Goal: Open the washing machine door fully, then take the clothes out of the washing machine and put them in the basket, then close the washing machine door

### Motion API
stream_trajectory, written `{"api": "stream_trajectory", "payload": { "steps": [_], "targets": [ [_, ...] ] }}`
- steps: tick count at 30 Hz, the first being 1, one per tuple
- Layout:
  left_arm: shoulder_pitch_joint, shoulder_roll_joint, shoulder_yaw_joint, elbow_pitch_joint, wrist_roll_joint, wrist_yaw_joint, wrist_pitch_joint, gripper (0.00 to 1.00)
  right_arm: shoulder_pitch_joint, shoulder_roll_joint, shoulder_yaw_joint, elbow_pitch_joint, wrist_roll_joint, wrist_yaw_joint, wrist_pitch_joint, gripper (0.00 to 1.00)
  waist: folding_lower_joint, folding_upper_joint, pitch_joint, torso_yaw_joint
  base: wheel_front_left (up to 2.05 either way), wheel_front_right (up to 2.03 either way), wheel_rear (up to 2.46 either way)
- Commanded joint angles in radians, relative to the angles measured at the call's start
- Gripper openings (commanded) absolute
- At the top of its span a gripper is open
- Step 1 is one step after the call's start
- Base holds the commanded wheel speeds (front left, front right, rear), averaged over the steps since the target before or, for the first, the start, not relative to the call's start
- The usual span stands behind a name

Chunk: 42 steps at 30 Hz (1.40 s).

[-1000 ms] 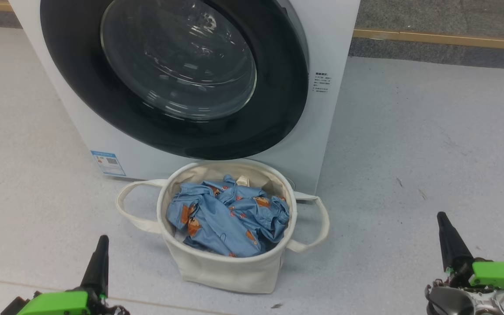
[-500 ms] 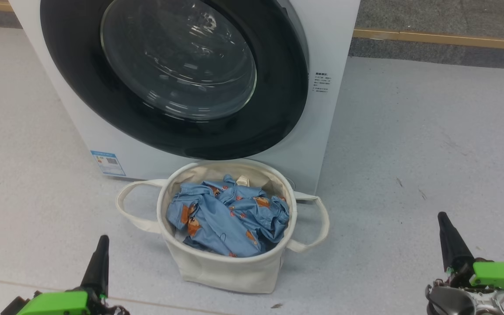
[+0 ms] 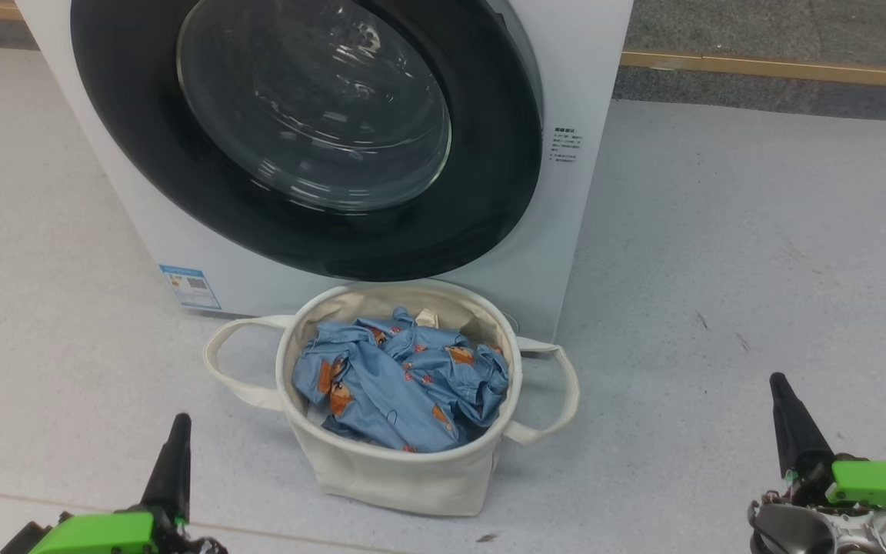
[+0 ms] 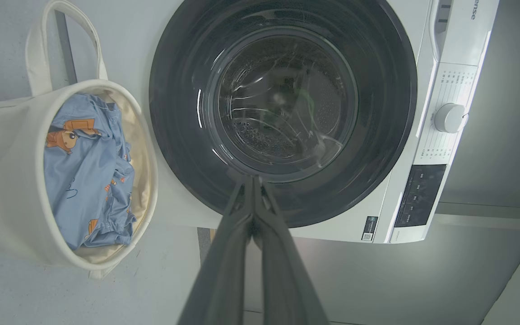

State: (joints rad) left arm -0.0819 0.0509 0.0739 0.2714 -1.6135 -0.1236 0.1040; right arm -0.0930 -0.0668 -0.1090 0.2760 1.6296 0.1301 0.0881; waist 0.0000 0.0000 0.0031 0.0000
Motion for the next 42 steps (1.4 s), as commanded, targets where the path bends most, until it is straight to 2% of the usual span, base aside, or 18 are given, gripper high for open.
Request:
{"api": "stream_trajectory", "payload": {
  "steps": [1,42],
  "targets": [
    [-0.026,0.004,0.034,-0.026,0.0,-0.007,0.004,0.0,-0.013,0.0,0.017,-0.032,-0.002,0.001,0.007,0.0,0.0,0.0,0.0,0.0,0.0,0.0,0.0],
    [-0.026,0.002,0.037,-0.026,0.003,-0.007,0.007,0.0,-0.014,0.007,0.008,-0.032,-0.011,0.001,0.015,0.0,0.0,0.0,0.0,0.0,0.0,0.0,0.0]
  ]
}}
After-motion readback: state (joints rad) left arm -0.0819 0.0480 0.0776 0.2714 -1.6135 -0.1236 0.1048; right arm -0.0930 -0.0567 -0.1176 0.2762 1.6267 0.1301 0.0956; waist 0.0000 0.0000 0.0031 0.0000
